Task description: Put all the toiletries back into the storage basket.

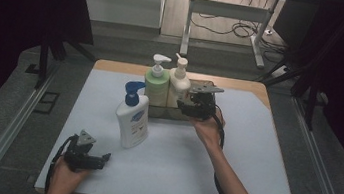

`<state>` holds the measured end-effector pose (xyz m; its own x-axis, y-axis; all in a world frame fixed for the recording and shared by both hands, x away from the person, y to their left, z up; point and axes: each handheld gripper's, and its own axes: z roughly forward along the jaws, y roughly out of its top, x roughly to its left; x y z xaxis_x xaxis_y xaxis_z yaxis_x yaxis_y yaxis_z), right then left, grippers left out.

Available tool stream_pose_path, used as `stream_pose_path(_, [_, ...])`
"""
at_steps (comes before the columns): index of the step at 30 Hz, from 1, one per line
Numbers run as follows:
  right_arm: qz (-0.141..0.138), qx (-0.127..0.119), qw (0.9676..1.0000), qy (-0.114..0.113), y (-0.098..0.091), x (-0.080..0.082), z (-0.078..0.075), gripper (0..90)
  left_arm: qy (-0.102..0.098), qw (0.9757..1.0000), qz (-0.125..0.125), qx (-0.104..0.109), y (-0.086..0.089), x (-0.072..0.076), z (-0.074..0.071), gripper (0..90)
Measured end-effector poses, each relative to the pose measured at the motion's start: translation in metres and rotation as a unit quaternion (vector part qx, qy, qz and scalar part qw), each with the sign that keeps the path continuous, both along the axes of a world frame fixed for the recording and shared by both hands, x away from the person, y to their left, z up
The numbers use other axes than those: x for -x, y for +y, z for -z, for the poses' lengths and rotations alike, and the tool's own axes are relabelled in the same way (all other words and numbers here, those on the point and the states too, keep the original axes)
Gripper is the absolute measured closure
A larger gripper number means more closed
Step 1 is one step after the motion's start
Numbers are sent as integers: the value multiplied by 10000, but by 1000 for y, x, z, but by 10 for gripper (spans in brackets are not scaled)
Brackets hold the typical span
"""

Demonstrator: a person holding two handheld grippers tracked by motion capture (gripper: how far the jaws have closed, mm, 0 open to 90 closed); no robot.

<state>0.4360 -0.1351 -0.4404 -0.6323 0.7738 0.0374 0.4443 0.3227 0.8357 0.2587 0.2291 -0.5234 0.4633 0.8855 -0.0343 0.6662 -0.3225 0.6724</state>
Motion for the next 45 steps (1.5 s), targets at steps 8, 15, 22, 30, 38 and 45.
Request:
stream_pose_path(8, [32, 178, 9998, -19, -21, 1, -5, 512, 1, 10000, 2, -2, 0, 0, 0, 122])
stream_pose_path(15, [263, 29, 9996, 86, -29, -11, -4, 649, 0, 10000, 3, -2, 0, 0, 0, 122])
stream_pose_path(22, [249, 113, 9995, 175, -25, -25, 2, 860, 2, 10000, 5, -2, 0, 0, 0, 122])
stream_pose_path(30, [254, 355, 9988, 231, -12, -37, 6, 898, 1, 10000, 4, -2, 0, 0, 0, 122])
stream_pose_path(38, [190, 375, 9986, 318, -5, -40, 16, 899, 2, 10000, 4, -1, 0, 0, 0, 122])
stream_pose_path(45, [68, 447, 9984, 343, -4, -37, 17, 899, 2, 10000, 4, -2, 0, 0, 0, 122])
